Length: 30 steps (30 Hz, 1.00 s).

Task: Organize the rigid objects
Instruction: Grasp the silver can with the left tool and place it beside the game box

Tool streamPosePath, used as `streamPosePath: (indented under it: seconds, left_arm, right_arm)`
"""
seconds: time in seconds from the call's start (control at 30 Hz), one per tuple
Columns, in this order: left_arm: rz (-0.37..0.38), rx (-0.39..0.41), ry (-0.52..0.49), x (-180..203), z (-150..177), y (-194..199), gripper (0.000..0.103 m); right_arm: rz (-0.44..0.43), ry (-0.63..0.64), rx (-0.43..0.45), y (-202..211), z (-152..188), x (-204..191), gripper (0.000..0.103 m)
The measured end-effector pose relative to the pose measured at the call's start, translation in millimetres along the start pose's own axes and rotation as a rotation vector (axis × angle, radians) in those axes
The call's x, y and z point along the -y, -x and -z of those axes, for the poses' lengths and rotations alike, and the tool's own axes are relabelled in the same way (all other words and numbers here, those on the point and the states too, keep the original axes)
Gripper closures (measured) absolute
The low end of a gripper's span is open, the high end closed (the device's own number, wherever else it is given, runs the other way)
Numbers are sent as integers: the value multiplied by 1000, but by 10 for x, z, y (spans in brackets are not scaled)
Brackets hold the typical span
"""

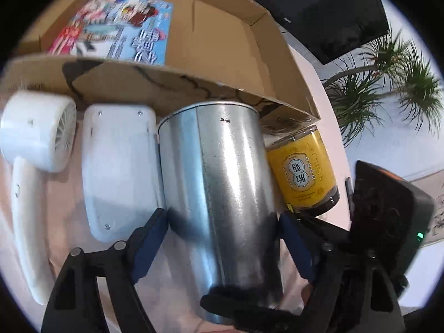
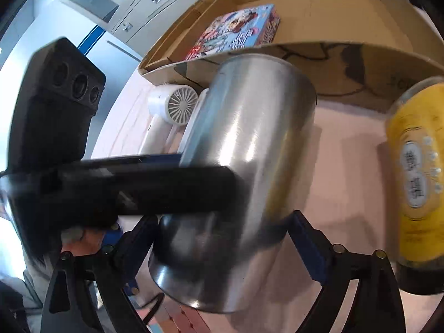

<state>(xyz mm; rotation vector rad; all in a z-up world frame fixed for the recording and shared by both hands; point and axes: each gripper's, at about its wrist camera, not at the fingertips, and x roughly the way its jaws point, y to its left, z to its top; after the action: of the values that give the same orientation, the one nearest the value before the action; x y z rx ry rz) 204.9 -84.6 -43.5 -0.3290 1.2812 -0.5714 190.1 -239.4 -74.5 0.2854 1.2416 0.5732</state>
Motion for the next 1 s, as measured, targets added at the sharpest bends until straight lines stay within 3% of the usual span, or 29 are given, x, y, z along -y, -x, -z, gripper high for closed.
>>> streamPosePath:
  seconds: [0.07, 0.17, 0.3, 0.43, 0.6, 0.77, 0.8, 0.93, 1.0]
  left_arm:
    - [-8, 22, -19, 111, 16, 105, 21]
    - [-39, 134, -131, 483, -38, 470, 22]
    - [-54, 259, -234, 853, -624, 857, 22]
    - [-43, 240, -218, 706, -1285, 829, 22]
    - [-13, 116, -124, 187, -1803, 230, 22]
    - [-64, 2, -71, -181, -1813, -282, 22]
    - [-48, 17, -72, -196, -1774, -232, 23]
    - [-121, 112, -138, -213, -1576, 231, 23]
    - [-159, 138, -166, -332, -1410, 421, 23]
  right_arm:
    - [39, 18, 14, -24, -33, -107, 11]
    - [33, 50, 78, 280, -83, -242, 11]
    - [62, 139, 215, 838, -607, -410, 11]
    - [48, 112, 214, 933, -1243, -223, 12]
    - [28, -11, 141, 548, -1711, 282, 17]
    - [84, -124, 37, -58, -1749, 667, 19]
    - [85, -134, 27, -120, -1710, 669, 17]
    - [103, -83, 13, -114, -1577, 501, 14]
    - [70, -65, 26, 46, -1478, 461, 14]
